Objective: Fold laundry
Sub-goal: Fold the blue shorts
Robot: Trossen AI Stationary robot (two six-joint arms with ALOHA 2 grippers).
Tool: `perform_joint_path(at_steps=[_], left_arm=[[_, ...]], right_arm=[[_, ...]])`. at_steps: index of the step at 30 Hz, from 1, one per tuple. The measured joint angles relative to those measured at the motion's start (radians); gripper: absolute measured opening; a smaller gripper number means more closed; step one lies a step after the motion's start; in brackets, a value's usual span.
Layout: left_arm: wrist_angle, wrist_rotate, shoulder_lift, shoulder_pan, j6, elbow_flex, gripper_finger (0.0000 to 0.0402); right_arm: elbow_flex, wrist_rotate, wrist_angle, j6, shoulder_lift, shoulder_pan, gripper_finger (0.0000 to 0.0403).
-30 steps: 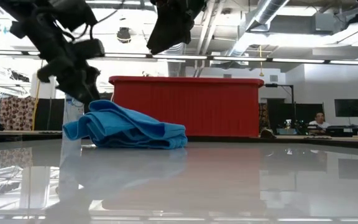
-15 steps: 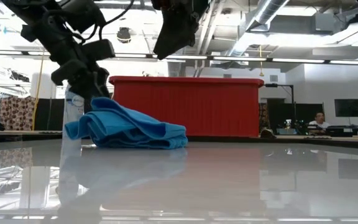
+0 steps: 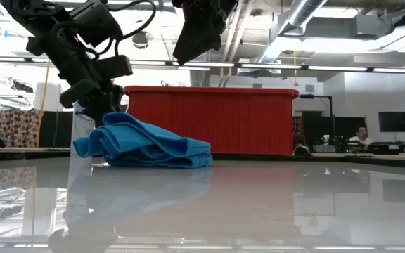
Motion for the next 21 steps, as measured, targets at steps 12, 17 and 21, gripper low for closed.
perform_joint_path(at_steps=[12, 17, 21], left_arm=[[0.013, 0.003, 0.0, 0.011, -0.138, 0.082, 0.0002], [0.015, 0.01, 0.0, 0.036, -0.182, 0.083, 0.0002], [0.018, 0.01, 0.0, 0.042, -0.191, 0.083, 0.0001]], right_arm=[[-0.12, -0.001, 0.128, -0.051, 0.001, 0.11, 0.0178], [-0.25, 0.001, 0.371, -0.13, 0.001, 0.141, 0.0178], [-0.341, 0.037, 0.525, -0.197, 0.001, 0.168, 0.0178]])
